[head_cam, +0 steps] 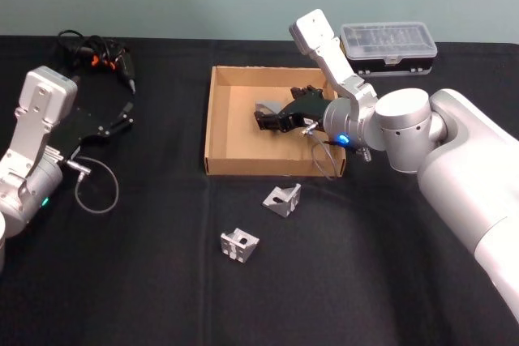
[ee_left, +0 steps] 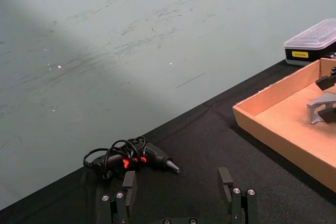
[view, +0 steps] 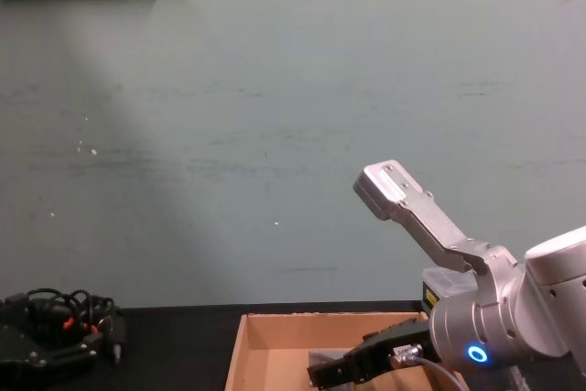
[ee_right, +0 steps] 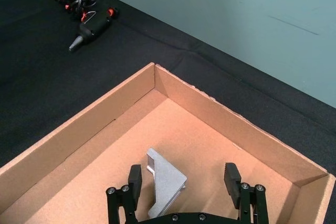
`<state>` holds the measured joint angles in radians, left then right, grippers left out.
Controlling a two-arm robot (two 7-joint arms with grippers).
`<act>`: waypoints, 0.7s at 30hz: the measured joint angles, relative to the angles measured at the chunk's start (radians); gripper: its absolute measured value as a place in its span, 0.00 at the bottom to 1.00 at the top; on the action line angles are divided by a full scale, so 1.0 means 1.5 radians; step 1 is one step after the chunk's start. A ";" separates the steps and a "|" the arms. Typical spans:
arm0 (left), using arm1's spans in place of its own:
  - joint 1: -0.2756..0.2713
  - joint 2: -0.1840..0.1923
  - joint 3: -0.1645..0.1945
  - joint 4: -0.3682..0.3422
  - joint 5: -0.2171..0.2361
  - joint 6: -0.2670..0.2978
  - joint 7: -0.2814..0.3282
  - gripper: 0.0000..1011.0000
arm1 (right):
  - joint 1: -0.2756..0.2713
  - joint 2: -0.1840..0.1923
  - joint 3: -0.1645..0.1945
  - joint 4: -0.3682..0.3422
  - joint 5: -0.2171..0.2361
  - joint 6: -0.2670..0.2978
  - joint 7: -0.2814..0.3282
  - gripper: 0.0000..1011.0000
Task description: Use one hand to pick up the angle iron from the table and place it into the box.
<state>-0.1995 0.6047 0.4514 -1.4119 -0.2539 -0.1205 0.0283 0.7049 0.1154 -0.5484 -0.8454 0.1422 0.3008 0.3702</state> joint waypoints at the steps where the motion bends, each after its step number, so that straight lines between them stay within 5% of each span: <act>1: 0.000 0.000 0.000 0.000 0.000 0.000 0.000 1.00 | 0.000 0.000 0.000 0.000 0.000 0.000 0.000 0.99; 11: 0.000 0.000 0.000 0.000 0.000 0.000 0.000 1.00 | -0.005 0.002 0.004 -0.009 0.002 -0.002 0.000 0.99; 16: 0.000 0.000 0.000 0.000 0.000 0.000 0.000 1.00 | -0.042 0.018 0.031 -0.080 0.018 -0.019 0.008 0.99; 21: 0.000 0.000 0.000 0.000 0.000 0.000 0.000 1.00 | -0.109 0.055 0.068 -0.206 0.056 -0.031 0.034 0.99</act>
<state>-0.1995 0.6047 0.4514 -1.4121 -0.2539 -0.1205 0.0283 0.5415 0.1980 -0.4463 -1.1544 0.2264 0.2543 0.4211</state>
